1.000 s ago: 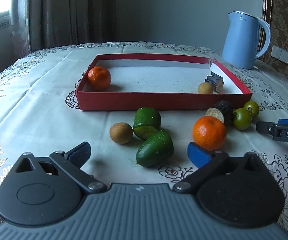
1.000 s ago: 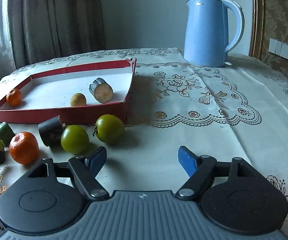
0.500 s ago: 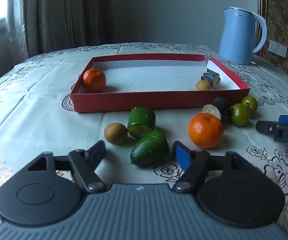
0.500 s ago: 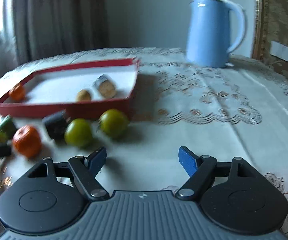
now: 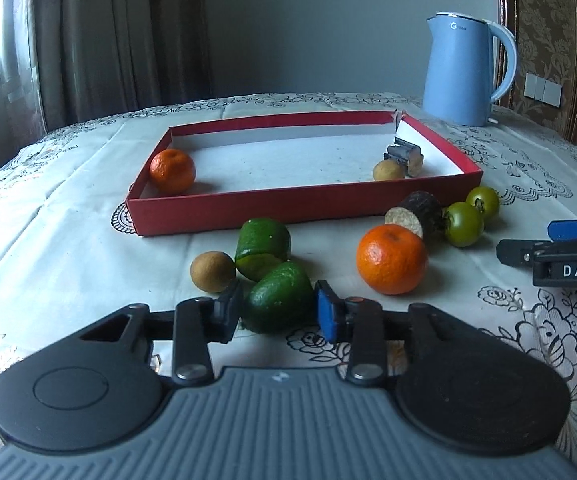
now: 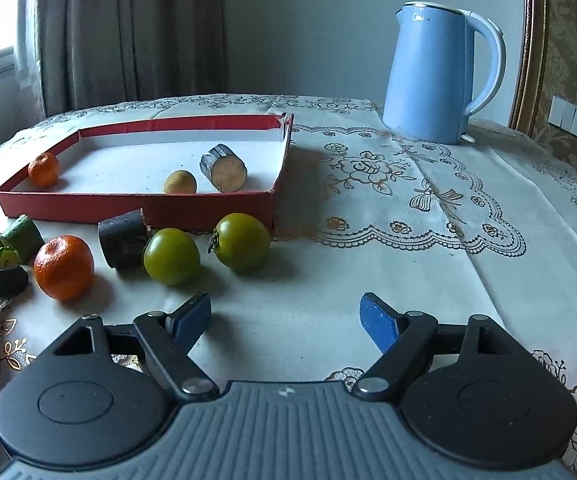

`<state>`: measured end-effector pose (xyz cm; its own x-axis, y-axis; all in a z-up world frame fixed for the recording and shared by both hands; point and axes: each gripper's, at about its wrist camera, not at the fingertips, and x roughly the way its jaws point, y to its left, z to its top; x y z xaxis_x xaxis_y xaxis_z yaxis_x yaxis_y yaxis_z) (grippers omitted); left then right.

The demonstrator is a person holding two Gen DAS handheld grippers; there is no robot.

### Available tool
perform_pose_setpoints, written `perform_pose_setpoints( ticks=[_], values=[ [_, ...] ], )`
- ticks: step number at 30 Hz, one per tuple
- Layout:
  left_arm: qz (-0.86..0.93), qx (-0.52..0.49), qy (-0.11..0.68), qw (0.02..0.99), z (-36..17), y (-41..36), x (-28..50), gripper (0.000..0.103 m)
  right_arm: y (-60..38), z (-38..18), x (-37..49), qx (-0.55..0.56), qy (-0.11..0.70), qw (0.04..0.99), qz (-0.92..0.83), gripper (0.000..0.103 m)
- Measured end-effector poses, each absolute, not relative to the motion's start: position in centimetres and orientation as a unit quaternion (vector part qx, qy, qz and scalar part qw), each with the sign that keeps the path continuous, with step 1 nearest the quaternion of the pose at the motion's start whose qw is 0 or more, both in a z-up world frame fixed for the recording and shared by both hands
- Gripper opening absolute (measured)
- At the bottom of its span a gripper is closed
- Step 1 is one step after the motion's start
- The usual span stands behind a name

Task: Organize fruits
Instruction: 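Withdraw the right gripper while the left gripper closes on the green avocado, then carry the green avocado into the red tray and open the left gripper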

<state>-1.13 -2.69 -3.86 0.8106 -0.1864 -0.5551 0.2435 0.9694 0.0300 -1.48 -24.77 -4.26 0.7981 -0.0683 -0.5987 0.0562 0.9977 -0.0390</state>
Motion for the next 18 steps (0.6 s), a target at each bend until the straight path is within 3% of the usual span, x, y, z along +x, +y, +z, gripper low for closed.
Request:
perform_pose_setpoints(
  ticks=[14, 18],
  values=[
    [-0.121, 0.047, 0.278, 0.952, -3.4, -2.0, -1.4, 0.035, -23.6, -4.1, -1.8, -0.024, 0.315, 0.949, 0.007, 0.084],
    [-0.123, 0.037, 0.282, 0.951, -3.1, -1.5, -1.3, 0.035, -24.0, -4.2, -1.5, -0.013, 0.322, 0.947, 0.006, 0.089]
  ],
)
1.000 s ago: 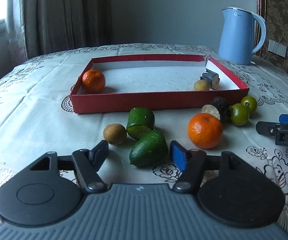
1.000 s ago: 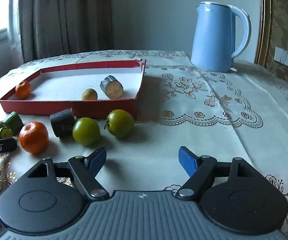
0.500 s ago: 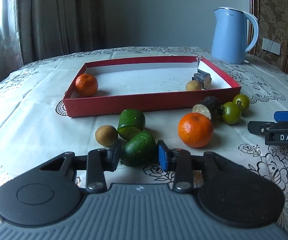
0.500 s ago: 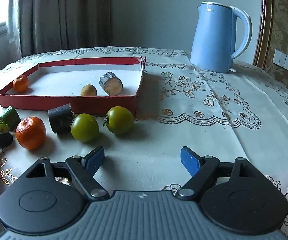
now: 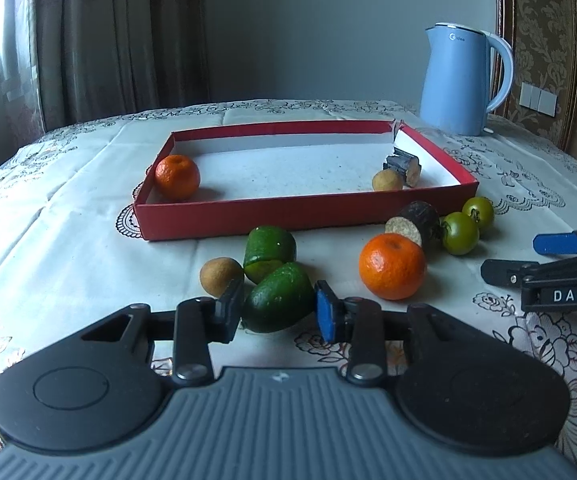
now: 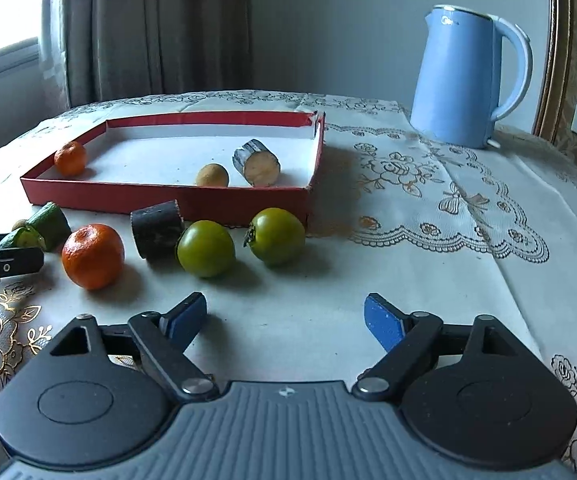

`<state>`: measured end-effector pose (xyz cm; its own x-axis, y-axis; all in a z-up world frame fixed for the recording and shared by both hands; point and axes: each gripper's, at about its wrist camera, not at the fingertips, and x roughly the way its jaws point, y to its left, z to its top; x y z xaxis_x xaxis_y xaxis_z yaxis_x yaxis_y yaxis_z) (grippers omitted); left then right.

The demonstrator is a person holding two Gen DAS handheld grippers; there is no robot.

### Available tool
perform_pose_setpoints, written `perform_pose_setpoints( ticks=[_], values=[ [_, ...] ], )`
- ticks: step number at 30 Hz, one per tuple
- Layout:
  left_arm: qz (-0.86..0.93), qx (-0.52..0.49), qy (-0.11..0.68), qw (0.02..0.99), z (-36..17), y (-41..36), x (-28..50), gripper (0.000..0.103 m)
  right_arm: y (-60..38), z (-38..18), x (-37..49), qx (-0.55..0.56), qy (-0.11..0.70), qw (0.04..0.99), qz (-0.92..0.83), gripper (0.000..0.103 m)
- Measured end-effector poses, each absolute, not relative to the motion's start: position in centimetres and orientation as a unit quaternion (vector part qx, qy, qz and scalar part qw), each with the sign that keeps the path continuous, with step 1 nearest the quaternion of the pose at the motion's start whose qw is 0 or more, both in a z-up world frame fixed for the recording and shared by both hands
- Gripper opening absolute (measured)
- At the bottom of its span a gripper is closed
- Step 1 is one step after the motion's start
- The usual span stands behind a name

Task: Organize fruits
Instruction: 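Carry the green avocado into the red tray and open the left gripper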

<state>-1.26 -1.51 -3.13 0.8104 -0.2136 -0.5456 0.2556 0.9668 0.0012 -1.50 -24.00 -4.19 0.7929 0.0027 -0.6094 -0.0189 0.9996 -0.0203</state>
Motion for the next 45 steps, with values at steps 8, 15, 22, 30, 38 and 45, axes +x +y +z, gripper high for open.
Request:
perform_pose_setpoints(
  ticks=[8, 15, 22, 30, 38, 45],
  values=[
    [-0.123, 0.021, 0.279, 0.952, -1.9, -0.7, 0.0, 0.035, -24.3, -4.4, -1.4, -0.005, 0.328, 0.945, 0.001, 0.094],
    [-0.117, 0.034, 0.247, 0.961, 0.4, -1.0, 2.6, 0.035, -24.3, -4.4, -1.3, -0.005, 0.328, 0.945, 0.001, 0.096],
    [-0.096, 0.055, 0.236, 0.966, 1.3, -2.1, 7.9, 0.035, -24.4, -4.4, -1.3, -0.005, 0.328, 0.945, 0.001, 0.096],
    [-0.067, 0.067, 0.258, 0.961, -0.4, -3.3, 13.0, 0.035, -24.4, -4.4, -1.3, -0.005, 0.328, 0.945, 0.001, 0.097],
    [-0.045, 0.067, 0.283, 0.956, -1.9, -3.2, 15.8, 0.036, -24.4, -4.4, -1.3, -0.005, 0.328, 0.945, 0.001, 0.097],
    [-0.058, 0.081, 0.275, 0.956, -2.2, -3.7, 15.1, 0.052, -24.4, -4.4, -1.3, -0.005, 0.329, 0.944, 0.001, 0.097]
  ],
)
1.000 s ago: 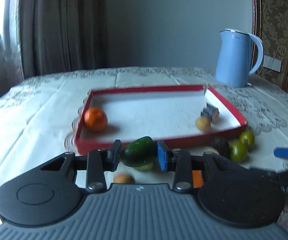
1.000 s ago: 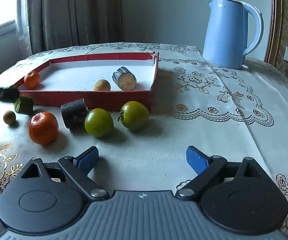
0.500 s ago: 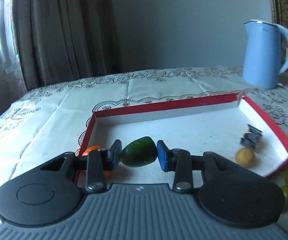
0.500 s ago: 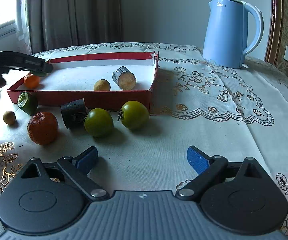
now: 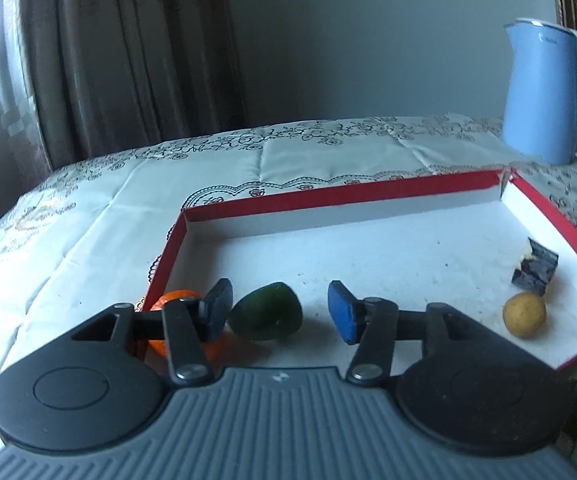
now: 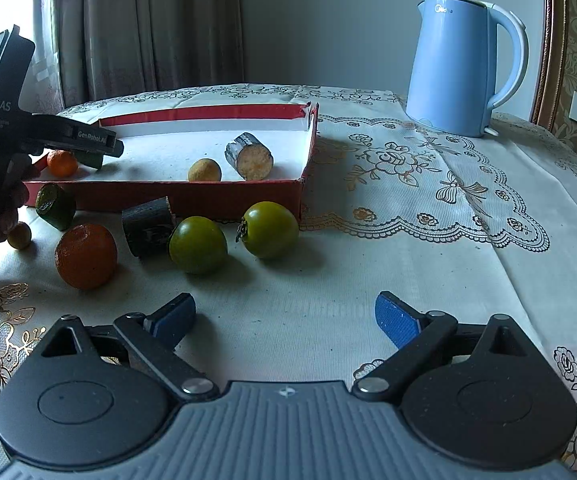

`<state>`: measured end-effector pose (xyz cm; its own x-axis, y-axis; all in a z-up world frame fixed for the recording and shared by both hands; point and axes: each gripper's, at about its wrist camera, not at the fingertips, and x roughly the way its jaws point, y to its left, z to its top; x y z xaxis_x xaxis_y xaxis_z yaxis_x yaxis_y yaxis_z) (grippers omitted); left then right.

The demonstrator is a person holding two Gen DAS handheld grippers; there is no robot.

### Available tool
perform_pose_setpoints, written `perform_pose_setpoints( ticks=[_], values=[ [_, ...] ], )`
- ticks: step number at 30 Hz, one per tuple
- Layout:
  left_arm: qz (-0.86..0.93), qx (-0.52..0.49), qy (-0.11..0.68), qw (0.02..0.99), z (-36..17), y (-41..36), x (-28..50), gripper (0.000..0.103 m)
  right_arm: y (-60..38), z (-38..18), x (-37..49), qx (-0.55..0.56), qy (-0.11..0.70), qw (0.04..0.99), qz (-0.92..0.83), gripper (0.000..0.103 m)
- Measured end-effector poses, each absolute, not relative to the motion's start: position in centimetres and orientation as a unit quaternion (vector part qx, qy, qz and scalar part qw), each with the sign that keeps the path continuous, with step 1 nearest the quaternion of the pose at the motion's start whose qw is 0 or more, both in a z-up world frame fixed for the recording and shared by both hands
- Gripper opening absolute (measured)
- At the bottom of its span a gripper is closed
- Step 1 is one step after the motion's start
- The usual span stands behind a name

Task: Organize fruits
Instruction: 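Carry the green avocado into the red tray and open the left gripper, then withdraw the left gripper while the right gripper closes on a green tomato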

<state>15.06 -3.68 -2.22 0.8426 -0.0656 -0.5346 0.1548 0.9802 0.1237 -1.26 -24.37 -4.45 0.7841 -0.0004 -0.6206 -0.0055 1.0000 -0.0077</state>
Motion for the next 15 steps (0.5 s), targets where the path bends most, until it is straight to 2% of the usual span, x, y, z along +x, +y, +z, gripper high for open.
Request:
perform_pose_setpoints(
  ticks=[7, 11, 15],
  values=[
    [-0.088, 0.044, 0.280, 0.955, -1.2, -2.6, 13.2, 0.065, -24.4, -4.4, -1.3, -0.004, 0.329, 0.944, 0.001, 0.098],
    [-0.073, 0.048, 0.251, 0.964, -0.1, -2.1, 10.5, 0.086, -24.4, -4.4, -1.2, -0.004, 0.329, 0.944, 0.001, 0.098],
    [-0.053, 0.066, 0.209, 0.974, 1.0, -1.6, 7.4, 0.093, -24.4, -4.4, -1.3, -0.004, 0.329, 0.944, 0.001, 0.098]
  ],
)
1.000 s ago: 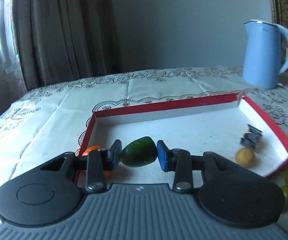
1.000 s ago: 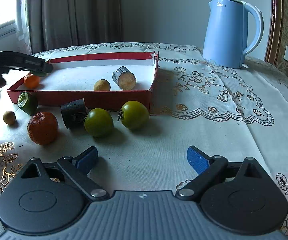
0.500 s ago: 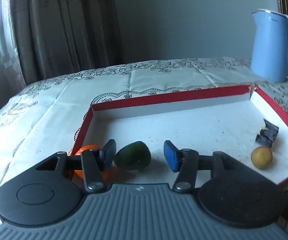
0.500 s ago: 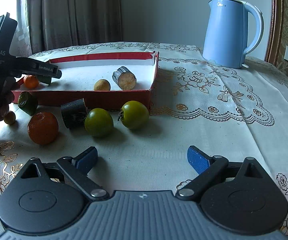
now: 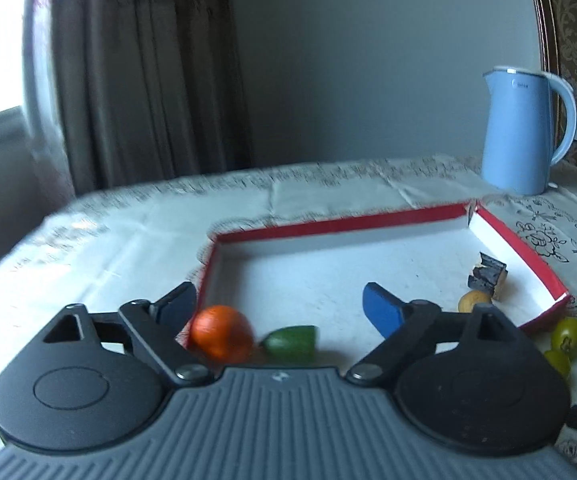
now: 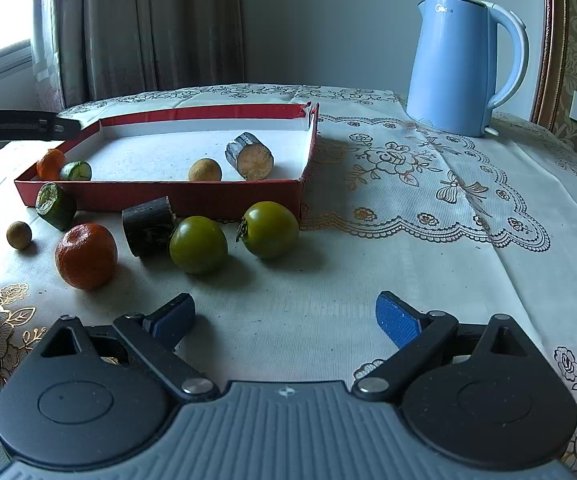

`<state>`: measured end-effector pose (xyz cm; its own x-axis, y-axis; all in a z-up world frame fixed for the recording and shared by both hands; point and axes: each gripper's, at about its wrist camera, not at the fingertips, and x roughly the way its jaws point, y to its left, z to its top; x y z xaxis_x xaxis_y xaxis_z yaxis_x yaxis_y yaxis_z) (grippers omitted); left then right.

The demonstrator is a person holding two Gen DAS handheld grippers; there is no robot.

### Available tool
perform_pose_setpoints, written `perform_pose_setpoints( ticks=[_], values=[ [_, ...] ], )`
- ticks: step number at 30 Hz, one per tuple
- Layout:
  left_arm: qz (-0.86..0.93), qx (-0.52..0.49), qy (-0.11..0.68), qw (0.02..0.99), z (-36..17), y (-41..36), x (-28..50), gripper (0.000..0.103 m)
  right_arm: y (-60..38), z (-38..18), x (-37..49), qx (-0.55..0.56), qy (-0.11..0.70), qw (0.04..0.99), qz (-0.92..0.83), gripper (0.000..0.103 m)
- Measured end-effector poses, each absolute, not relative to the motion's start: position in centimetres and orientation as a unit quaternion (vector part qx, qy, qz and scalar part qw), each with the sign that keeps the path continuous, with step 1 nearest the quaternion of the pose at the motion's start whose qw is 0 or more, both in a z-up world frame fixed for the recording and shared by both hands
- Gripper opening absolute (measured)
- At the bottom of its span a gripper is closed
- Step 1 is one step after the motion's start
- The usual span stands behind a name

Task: Organize fruits
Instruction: 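Withdraw the left gripper while the right gripper closes on a green tomato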

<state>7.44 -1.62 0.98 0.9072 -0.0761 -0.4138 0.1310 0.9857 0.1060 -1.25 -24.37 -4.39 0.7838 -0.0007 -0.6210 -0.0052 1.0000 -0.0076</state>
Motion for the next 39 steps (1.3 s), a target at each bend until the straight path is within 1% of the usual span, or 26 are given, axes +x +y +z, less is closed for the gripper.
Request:
perform_pose_setpoints(
  ticks=[7, 15, 27, 32, 37, 39],
  values=[
    [-0.054, 0.024, 0.234, 0.971, 0.9, 0.5, 5.3, 0.094, -24.4, -4.4, -1.3, -0.004, 0.329, 0.944, 0.001, 0.098],
    [-0.049, -0.001, 0.254, 0.966, -0.1, 2.2, 3.5, 0.095, -24.4, -4.4, -1.3, -0.005, 0.329, 0.944, 0.001, 0.099],
    [-0.051, -0.005, 0.268, 0.962, -1.7, 2.8, 2.4, 0.097, -24.4, -4.3, -1.3, -0.002, 0.329, 0.944, 0.001, 0.100],
    [-0.056, -0.003, 0.269, 0.962, -2.4, 3.2, 1.7, 0.098, -25.5, -4.1, -1.9, 0.028, 0.307, 0.951, -0.013, 0.099],
    [-0.060, -0.006, 0.279, 0.958, -3.0, 3.4, 1.9, 0.099, -25.8, -3.5, -0.7, 0.016, 0.299, 0.954, -0.034, 0.095],
    [-0.061, -0.012, 0.288, 0.955, -3.3, 3.6, 2.1, 0.099, -25.5, -3.4, -0.2, 0.006, 0.301, 0.953, -0.027, 0.089]
  ],
)
